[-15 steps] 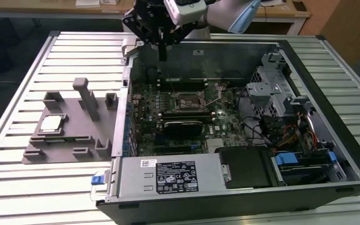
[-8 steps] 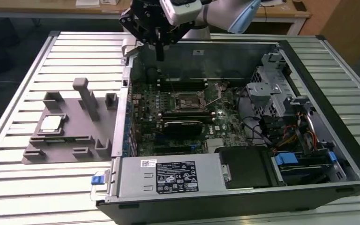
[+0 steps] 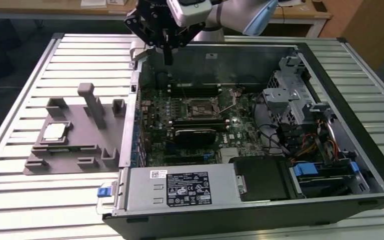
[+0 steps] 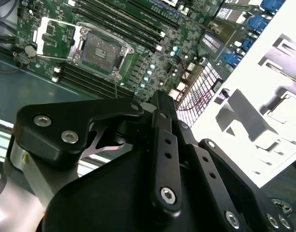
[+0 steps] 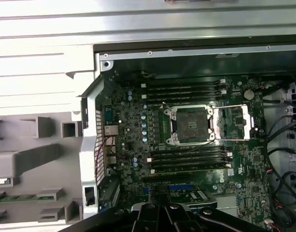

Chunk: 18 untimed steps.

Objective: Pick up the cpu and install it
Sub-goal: 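Reach for the cpu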

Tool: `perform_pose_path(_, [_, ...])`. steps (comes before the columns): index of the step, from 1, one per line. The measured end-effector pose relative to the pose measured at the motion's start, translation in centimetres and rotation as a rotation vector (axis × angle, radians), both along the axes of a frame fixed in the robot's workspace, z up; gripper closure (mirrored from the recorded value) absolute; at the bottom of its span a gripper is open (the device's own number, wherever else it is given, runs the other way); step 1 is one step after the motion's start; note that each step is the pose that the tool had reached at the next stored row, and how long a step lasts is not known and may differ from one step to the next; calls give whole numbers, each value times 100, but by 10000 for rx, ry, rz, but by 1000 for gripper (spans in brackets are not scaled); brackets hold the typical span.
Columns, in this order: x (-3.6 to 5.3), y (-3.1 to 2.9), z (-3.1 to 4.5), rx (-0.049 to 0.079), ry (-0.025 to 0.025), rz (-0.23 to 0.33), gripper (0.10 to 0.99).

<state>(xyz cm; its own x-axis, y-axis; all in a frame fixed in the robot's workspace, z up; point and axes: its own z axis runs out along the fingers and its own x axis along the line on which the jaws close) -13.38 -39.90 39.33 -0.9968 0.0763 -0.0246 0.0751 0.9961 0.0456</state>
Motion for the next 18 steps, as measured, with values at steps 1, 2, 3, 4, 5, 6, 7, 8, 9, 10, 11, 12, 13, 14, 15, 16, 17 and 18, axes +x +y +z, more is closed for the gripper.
perform_pose_path(1, [-8, 0, 0, -1, 0, 0, 980])
perform_pose_path(2, [-18, 0, 1, -1, 1, 0, 980])
perform_pose_path(3, [-29, 0, 0, 0, -1, 0, 980])
perform_pose_path(4, [-40, 0, 0, 0, -2, 0, 980])
perform_pose_path(5, [-52, 0, 1, 1, -3, 0, 980])
perform_pose_path(6, [-64, 0, 0, 2, -5, 0, 980])
perform_pose_path(7, [-77, 0, 0, 2, -7, 0, 980])
perform_pose_path(8, [-89, 0, 1, 2, -8, 1, 980])
perform_pose_path(9, [-101, 0, 1, 2, -10, 1, 980])
perform_pose_path(10, [-110, 0, 0, 3, -12, 0, 980])
perform_pose_path(11, [-118, 0, 0, 3, -13, 1, 980])
perform_pose_path(12, [-127, 0, 0, 2, -13, 1, 980])
perform_pose_path(13, [-135, 0, 0, 3, -15, 1, 980])
perform_pose_path(14, [-144, 0, 0, 4, -16, 0, 980])
perform_pose_path(15, [-152, 0, 0, 4, -16, 0, 980])
perform_pose_path(16, [-161, 0, 0, 5, -17, 0, 980])
perform_pose_path(17, [-170, 0, 0, 7, -18, 0, 980])
perform_pose_path(18, [-178, 0, 0, 7, -18, 0, 980])
